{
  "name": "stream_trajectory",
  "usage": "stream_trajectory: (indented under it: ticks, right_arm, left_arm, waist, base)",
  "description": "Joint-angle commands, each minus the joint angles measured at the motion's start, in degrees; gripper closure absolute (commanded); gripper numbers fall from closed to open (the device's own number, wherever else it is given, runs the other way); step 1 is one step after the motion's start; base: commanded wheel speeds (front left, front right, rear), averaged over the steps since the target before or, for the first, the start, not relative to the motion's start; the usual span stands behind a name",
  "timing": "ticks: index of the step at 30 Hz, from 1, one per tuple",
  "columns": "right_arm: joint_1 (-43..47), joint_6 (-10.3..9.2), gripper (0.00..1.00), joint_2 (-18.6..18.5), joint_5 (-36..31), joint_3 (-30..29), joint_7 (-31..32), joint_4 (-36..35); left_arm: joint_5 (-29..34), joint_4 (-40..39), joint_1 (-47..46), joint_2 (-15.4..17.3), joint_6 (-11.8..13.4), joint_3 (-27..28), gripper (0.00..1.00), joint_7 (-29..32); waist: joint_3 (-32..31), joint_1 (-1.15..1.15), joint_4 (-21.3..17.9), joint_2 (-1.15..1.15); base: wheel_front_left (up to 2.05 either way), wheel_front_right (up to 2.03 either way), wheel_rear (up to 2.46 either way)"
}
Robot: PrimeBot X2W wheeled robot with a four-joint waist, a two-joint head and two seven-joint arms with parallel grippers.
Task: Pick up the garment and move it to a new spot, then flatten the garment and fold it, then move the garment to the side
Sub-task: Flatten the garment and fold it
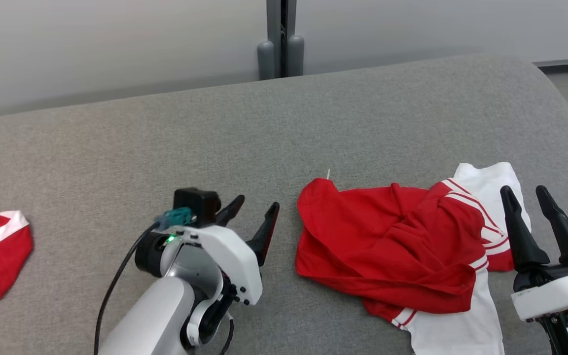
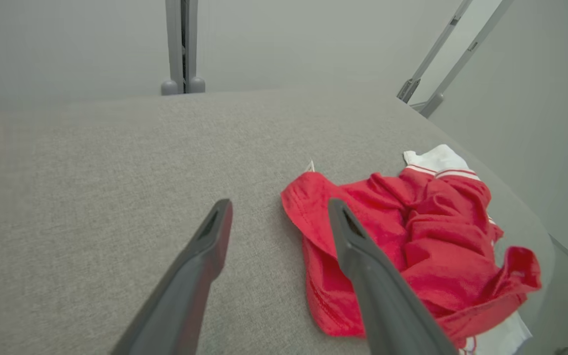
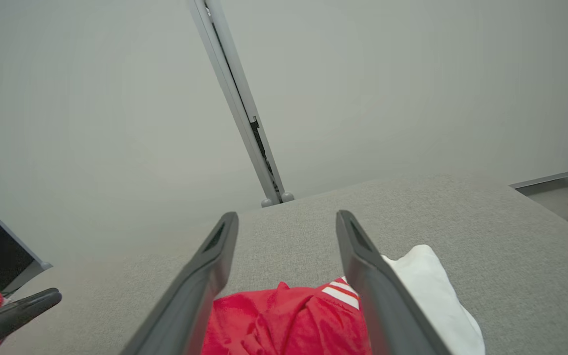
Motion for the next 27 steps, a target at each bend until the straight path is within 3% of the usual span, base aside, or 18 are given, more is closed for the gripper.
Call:
stream_trajectory:
  ticks: [1,5,14,20,21,22,23,27]
  right_arm:
    - [-0.7,0.01,0.00,-0.1,-0.5,-0.1,-0.4,0.1]
    - [-2.3,0.01,0.00,0.0,-0.5,0.1,-1.6,1.1]
    - [-4.9,0.01,0.00,0.0,0.1,1.3,-3.7,3.4]
    - [-5.4,0.01,0.00,0.1,0.3,2.3,-4.5,5.4]
    - [-5.4,0.01,0.00,0.0,0.3,2.5,-4.6,5.6]
    - [-5.5,0.01,0.00,-0.1,0.3,2.6,-4.8,5.8]
    - [-5.5,0.01,0.00,-0.1,0.3,2.6,-4.8,6.0]
    - [-5.4,0.01,0.00,-0.6,-0.3,2.3,-5.1,6.7]
  left_arm:
    - [-0.6,0.6,-1.3,0.0,-0.5,-0.2,0.00,0.9]
    - [-2.1,5.6,-6.0,-1.1,-1.8,-1.7,0.00,7.5]
    - [-5.0,16.7,-13.2,-2.7,-2.8,-1.9,0.00,14.6]
    - [-7.1,20.6,-15.1,-3.8,-3.1,-0.8,0.00,13.9]
    - [-7.5,21.1,-15.3,-4.0,-3.6,-0.9,0.26,14.0]
    - [-8.2,21.2,-15.3,-4.3,-4.2,-1.1,0.68,14.0]
    - [-8.6,21.3,-15.3,-4.5,-4.6,-1.0,1.00,13.6]
    - [-8.0,21.2,-16.1,-4.4,-5.2,-1.5,1.00,11.4]
  waist:
    - [1.6,0.00,-1.6,0.00]
    - [3.9,0.00,-4.1,0.00]
    - [7.3,0.00,-8.5,0.00]
    - [8.0,0.00,-9.7,0.00]
    - [8.0,0.00,-9.8,0.00]
    - [8.0,0.00,-9.7,0.00]
    - [7.9,0.00,-9.7,0.00]
    - [7.5,0.00,-8.6,0.00]
  base:
    - [0.00,0.00,0.00]
    - [0.00,0.00,0.00]
    - [0.00,0.00,0.00]
    - [0.00,0.00,0.00]
    - [0.00,0.00,0.00]
    - [0.00,0.00,0.00]
    - [0.00,0.00,0.00]
    - [0.00,0.00,0.00]
